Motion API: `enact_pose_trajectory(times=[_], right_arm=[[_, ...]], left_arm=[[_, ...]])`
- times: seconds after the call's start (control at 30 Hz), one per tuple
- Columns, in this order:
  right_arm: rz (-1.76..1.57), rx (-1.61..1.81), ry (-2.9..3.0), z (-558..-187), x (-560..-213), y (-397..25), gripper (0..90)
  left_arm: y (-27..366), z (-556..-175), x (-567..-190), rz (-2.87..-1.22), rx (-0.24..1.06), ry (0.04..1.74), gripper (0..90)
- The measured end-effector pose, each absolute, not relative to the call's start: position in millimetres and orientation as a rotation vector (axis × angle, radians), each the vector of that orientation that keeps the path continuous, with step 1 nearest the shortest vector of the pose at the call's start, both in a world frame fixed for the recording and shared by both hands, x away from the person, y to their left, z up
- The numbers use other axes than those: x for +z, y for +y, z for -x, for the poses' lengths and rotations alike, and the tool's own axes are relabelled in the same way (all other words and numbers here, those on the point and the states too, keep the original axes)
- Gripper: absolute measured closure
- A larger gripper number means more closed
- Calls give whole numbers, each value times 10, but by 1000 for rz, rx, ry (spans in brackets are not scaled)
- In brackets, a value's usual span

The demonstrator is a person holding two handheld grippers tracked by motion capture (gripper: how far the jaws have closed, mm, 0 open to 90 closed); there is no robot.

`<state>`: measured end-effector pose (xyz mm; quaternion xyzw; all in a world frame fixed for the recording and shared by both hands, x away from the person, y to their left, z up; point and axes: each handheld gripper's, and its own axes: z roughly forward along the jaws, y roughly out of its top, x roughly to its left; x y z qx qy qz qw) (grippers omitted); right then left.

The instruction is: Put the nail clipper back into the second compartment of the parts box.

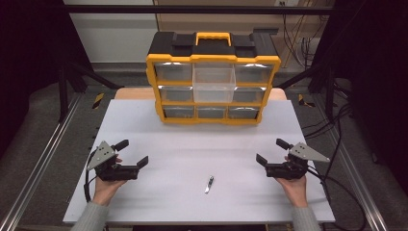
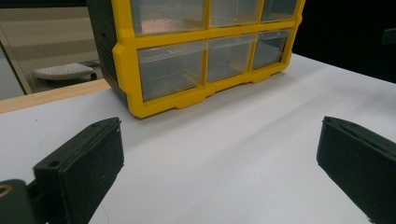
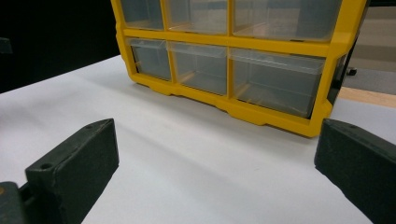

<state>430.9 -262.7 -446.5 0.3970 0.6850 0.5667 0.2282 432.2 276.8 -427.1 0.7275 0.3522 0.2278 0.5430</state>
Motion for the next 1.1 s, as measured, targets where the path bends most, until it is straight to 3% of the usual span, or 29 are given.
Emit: enact_pose_trajectory(times=[1.1], right_arm=[[-1089,1544,1900,-4306,-4462,-2631,3]], left_arm=[[2452,-4283,-4214,-1769,500,827,7]])
